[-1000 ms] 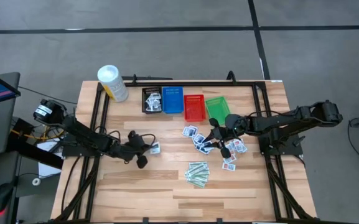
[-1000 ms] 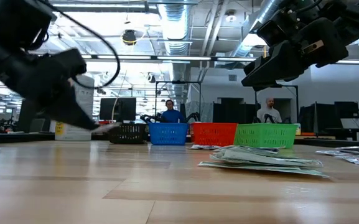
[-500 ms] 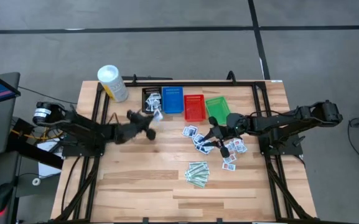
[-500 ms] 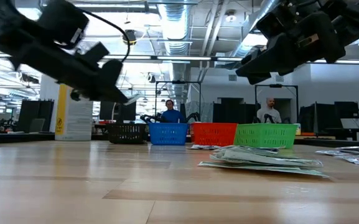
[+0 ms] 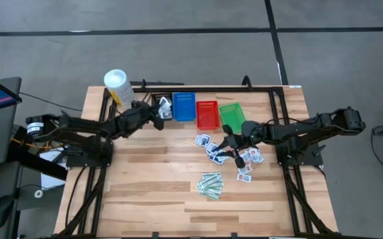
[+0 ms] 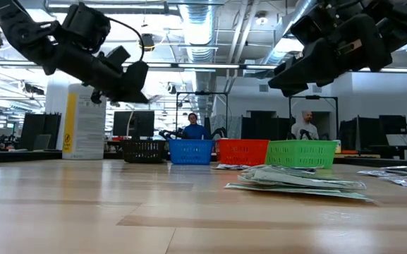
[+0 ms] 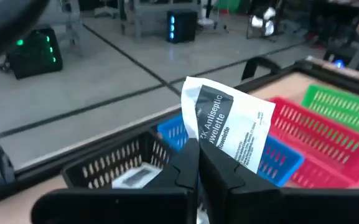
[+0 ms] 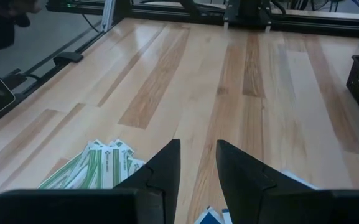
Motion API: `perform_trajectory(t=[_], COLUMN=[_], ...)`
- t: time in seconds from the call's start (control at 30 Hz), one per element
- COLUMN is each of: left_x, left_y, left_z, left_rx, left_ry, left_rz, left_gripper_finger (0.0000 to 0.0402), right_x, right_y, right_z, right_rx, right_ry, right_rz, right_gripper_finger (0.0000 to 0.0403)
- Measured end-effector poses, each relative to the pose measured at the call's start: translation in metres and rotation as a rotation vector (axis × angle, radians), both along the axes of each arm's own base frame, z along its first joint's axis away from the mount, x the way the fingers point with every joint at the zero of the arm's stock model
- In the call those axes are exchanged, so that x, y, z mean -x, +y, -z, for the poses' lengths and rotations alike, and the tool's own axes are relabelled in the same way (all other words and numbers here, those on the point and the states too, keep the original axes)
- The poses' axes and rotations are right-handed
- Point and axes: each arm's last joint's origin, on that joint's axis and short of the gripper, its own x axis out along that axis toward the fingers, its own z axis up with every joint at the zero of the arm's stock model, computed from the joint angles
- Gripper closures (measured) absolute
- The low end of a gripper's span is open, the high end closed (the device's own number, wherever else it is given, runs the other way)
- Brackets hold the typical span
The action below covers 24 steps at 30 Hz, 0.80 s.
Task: Pick & Place First Aid Supplies
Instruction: Put the gray pad into the black bin
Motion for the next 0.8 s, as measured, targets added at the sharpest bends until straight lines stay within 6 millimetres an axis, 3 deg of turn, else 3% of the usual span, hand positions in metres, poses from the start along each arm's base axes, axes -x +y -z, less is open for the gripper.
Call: perform_trajectory(t=[0.43,0.8], left_x=[0.0,0.004], left_y=[0.013,0.024], left_z=[0.018,0.018], left_rx=[0.03,0.027], left_ry=[0.089,0.116], left_rz=[-0.03,0.005], left_gripper_finger=[0.0377,0.0295], right_x=[-0.001,-0.001], right_y=[0.0,-0.012], right_z=[-0.002,-0.002], right_rx=[0.003,-0.001], right_ry=[-0.022,-0.025], right_rz=[0.006,0.057], right_gripper_finger=[0.0305,0.0305])
